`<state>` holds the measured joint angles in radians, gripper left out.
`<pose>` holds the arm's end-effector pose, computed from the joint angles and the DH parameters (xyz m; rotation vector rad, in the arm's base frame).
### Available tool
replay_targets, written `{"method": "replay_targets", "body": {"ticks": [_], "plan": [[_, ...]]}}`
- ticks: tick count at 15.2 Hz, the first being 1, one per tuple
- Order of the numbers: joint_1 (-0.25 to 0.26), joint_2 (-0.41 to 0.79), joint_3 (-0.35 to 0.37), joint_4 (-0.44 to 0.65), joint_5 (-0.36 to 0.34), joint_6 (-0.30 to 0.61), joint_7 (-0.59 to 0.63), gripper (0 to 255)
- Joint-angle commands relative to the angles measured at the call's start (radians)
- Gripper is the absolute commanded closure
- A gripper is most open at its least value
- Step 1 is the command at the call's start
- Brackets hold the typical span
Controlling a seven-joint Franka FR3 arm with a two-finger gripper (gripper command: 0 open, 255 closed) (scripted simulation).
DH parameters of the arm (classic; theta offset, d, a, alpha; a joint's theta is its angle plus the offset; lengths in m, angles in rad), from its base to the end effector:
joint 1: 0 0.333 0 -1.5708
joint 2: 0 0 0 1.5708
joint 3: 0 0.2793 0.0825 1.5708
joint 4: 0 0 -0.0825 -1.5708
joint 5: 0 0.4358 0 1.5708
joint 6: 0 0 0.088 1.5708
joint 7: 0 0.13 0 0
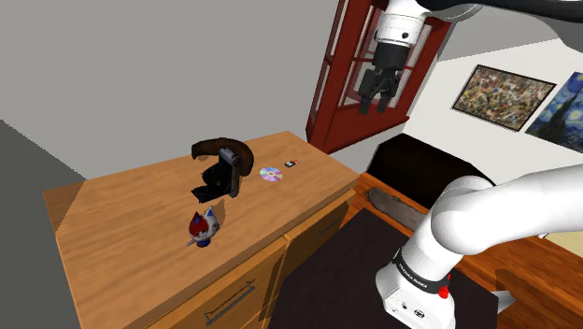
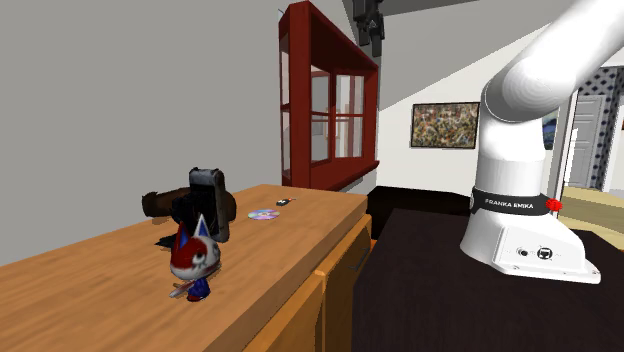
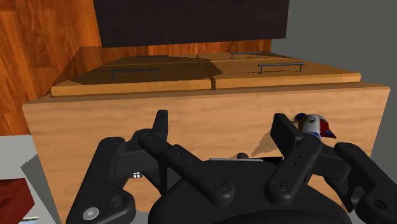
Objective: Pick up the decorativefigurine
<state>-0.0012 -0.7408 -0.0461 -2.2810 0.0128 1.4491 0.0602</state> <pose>0.3810 -0.0185 0.5529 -3.0923 0.1439 0.1428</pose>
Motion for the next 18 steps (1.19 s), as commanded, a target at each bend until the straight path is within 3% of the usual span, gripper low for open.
{"method": "replay_targets", "body": {"ticks": [1, 10, 18], "plan": [[0.0, 0.0, 0.0, 0.0, 0.0, 0.0, 0.0, 0], [0.001, -0.032, 0.218, -0.199, 0.154, 0.232, 0.357, 0], [-0.009, 0.098, 0.438, -0.252, 0.261, 0.481, 0.672, 0]]}}
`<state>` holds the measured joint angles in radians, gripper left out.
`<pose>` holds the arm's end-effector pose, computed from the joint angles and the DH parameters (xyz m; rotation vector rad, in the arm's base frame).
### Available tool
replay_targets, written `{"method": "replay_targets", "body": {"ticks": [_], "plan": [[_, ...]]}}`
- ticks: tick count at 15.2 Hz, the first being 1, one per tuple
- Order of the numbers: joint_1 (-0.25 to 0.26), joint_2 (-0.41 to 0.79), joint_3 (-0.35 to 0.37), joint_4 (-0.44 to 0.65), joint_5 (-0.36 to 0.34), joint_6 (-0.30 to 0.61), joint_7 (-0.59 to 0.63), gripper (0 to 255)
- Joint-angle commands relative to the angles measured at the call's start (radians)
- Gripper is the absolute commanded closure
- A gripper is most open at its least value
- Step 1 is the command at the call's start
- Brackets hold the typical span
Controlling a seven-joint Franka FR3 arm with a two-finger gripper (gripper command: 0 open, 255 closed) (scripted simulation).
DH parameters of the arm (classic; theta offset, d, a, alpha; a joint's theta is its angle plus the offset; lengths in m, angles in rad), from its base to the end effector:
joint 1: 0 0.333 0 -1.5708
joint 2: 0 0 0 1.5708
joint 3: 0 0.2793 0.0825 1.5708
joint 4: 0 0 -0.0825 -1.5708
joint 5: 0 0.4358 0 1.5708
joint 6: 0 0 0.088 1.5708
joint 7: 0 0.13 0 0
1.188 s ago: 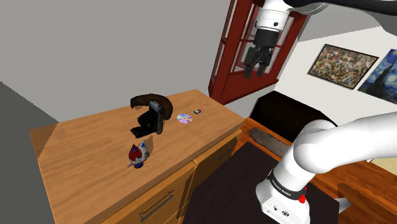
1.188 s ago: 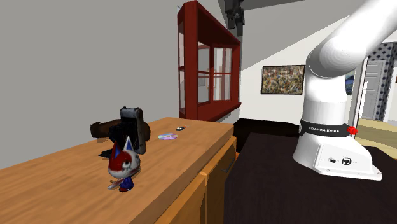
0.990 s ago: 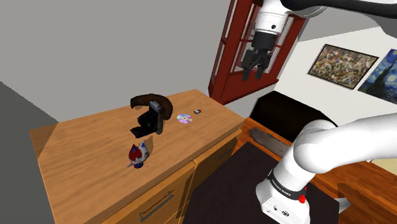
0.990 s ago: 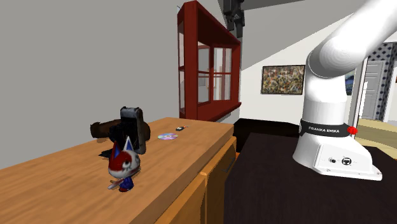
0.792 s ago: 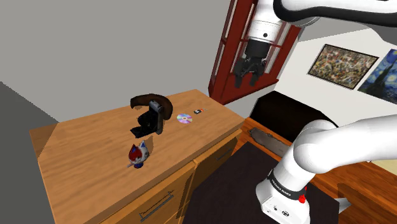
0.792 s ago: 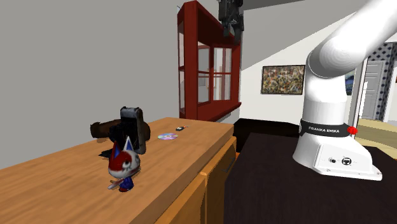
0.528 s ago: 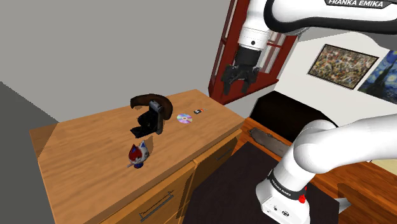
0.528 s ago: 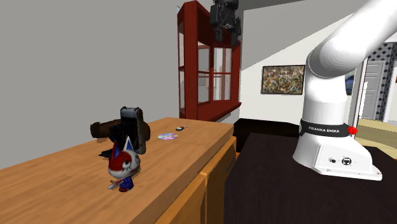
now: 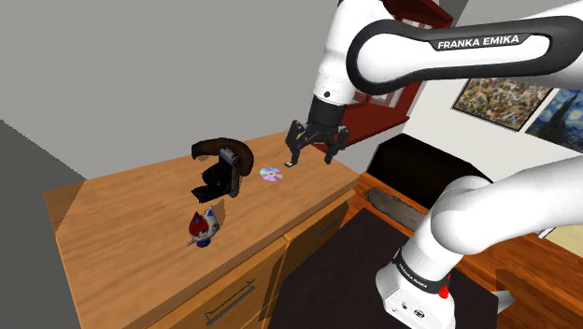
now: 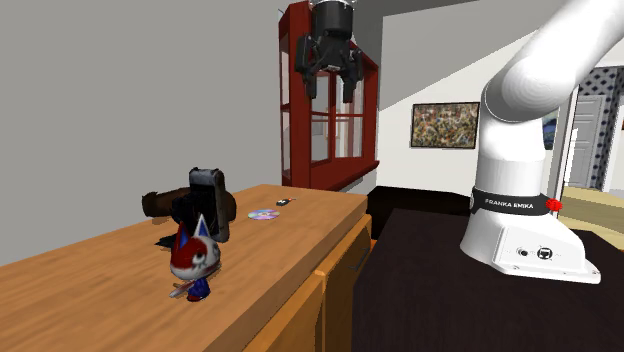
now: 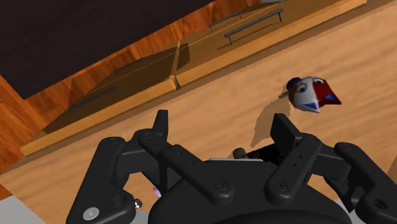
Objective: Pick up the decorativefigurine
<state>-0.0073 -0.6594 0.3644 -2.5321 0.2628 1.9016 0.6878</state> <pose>0.4011 0.1614 0.4079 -3.0216 0.7519 0.0128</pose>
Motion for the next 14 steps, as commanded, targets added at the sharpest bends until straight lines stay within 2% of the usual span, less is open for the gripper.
{"method": "replay_targets", "body": {"ticks": [1, 5, 8, 11, 14], "plan": [[-0.008, 0.044, 0.056, 0.001, 0.017, 0.062, 0.085, 0], [-0.043, 0.171, 0.174, 0.028, 0.019, 0.193, 0.255, 0], [-0.088, 0.286, 0.267, 0.068, -0.018, 0.287, 0.397, 0], [-0.146, 0.421, 0.36, 0.122, -0.104, 0.372, 0.566, 0], [-0.202, 0.581, 0.441, 0.192, -0.26, 0.436, 0.774, 0]]}}
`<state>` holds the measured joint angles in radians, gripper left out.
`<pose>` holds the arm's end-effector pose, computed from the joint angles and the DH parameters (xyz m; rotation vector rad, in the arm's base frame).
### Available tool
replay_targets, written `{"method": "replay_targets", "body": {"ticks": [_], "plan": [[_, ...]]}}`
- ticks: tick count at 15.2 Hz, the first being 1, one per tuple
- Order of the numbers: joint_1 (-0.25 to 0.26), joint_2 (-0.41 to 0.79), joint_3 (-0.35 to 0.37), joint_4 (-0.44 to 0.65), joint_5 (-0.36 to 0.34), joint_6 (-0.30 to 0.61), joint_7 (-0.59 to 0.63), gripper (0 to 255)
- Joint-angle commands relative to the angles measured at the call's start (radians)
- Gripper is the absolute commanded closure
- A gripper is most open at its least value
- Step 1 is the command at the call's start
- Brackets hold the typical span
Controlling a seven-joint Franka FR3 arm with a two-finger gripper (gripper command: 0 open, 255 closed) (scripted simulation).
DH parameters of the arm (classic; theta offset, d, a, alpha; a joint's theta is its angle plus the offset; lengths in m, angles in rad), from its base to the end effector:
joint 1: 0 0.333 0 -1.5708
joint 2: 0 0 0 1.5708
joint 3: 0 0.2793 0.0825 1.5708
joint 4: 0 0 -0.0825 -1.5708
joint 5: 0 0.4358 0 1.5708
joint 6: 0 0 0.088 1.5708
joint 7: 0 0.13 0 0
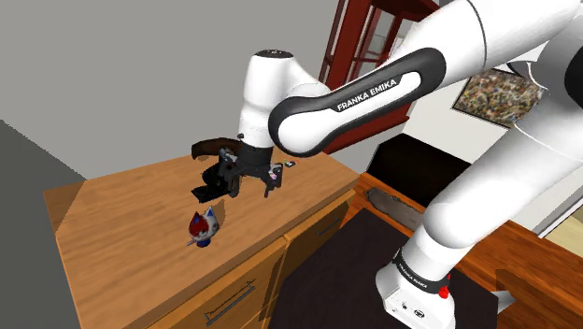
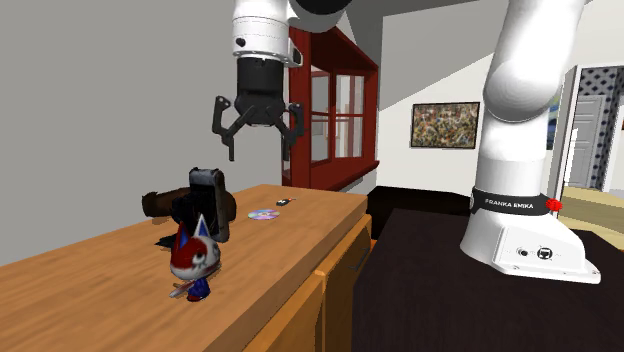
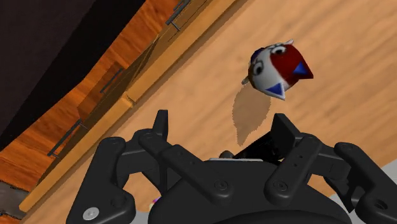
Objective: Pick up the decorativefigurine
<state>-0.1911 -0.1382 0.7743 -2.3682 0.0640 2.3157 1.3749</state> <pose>0.4500 0.2900 0.2764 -2.8572 1.2699 -0.1052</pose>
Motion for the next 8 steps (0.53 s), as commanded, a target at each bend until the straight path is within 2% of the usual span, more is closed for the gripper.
{"method": "replay_targets", "body": {"ticks": [1, 2, 4, 6, 8], "plan": [[-0.029, 0.119, 0.048, 0.056, -0.13, 0.035, 0.166, 0], [-0.031, 0.18, 0.057, 0.086, -0.203, 0.043, 0.246, 0], [-0.003, 0.3, 0.041, 0.154, -0.344, 0.046, 0.399, 0], [0.055, 0.405, -0.007, 0.227, -0.455, 0.037, 0.525, 0], [0.117, 0.497, -0.06, 0.306, -0.537, 0.024, 0.625, 0]]}}
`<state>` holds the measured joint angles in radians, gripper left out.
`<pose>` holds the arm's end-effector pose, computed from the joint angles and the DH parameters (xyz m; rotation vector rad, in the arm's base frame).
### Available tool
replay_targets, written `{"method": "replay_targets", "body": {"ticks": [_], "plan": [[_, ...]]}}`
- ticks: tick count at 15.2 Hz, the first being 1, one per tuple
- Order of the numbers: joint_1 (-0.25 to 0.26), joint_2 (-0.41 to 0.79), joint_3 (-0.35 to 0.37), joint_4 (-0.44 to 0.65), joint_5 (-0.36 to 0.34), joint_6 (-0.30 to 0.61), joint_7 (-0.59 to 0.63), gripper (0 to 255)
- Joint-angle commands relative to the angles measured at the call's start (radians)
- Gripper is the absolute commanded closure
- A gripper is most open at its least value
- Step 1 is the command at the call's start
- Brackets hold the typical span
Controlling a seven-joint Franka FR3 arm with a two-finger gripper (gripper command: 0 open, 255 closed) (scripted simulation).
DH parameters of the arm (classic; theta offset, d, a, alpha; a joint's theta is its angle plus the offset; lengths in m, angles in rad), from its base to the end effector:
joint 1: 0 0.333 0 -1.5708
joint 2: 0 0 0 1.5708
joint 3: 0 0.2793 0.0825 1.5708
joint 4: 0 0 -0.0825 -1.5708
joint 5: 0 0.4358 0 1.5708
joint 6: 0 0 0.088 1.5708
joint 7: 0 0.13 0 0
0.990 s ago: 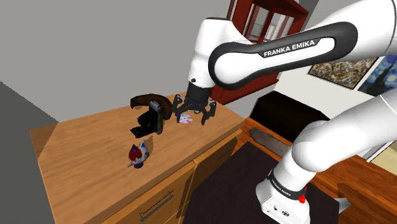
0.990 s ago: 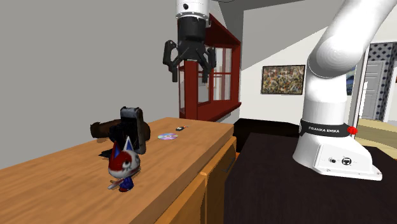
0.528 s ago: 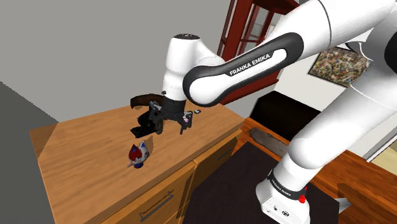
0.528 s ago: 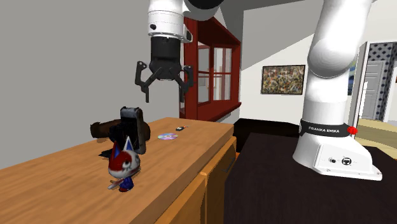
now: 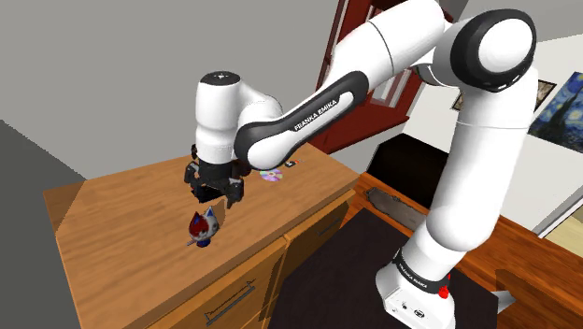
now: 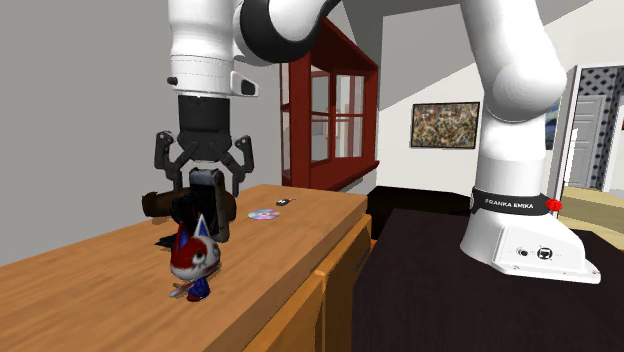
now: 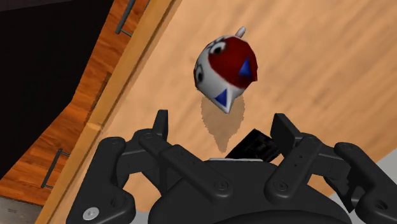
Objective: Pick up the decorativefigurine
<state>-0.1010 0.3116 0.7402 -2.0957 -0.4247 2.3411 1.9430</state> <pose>0.4918 0.3602 0.2187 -2.7140 1.5502 -0.1678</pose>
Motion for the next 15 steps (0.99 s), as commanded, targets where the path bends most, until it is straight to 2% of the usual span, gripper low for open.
{"method": "replay_targets", "body": {"ticks": [1, 9, 11, 12, 15], "plan": [[0.057, 0.09, -0.052, 0.075, -0.081, -0.009, 0.099, 0], [0.099, 0.167, -0.106, 0.072, -0.157, 0.054, 0.157, 0], [0.099, 0.167, -0.106, 0.072, -0.157, 0.055, 0.157, 0], [0.099, 0.169, -0.108, 0.072, -0.158, 0.056, 0.157, 255], [0.1, 0.169, -0.108, 0.073, -0.158, 0.056, 0.157, 255]]}}
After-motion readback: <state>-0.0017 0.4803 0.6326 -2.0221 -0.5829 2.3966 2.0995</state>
